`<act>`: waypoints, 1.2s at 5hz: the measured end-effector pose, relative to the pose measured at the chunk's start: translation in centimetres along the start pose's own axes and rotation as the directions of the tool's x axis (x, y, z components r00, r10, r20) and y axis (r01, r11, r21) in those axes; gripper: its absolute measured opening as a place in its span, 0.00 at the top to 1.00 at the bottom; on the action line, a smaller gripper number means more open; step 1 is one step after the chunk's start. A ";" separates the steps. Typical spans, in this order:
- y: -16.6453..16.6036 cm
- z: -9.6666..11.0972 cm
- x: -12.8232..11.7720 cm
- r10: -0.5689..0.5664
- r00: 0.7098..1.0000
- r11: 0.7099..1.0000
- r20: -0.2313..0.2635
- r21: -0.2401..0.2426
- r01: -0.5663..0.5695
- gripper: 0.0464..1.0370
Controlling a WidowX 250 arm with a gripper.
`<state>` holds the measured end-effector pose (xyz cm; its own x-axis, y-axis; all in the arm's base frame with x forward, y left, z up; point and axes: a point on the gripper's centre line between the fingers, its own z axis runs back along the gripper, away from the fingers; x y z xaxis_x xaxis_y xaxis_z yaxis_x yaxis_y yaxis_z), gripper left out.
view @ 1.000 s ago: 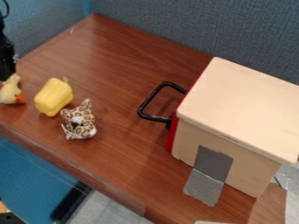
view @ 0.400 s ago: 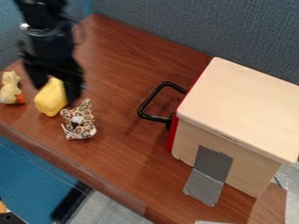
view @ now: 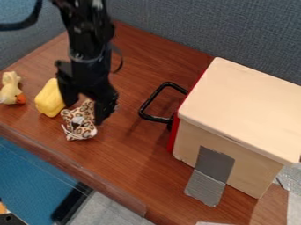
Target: Move the toy lion to the middle left of the table
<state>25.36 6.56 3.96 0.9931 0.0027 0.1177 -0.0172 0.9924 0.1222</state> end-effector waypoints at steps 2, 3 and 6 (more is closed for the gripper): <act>0.4 -4.0 -0.1 -0.012 0.996 0.999 -0.085 0.033 0.015 0.08; 0.9 -4.4 -0.3 0.001 0.997 1.000 -0.074 0.022 0.000 0.36; 4.8 1.0 4.4 0.071 0.997 0.994 0.026 -0.082 -0.068 0.58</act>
<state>29.50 11.16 6.04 0.9860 0.0697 0.1514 -0.0755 0.9966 0.0328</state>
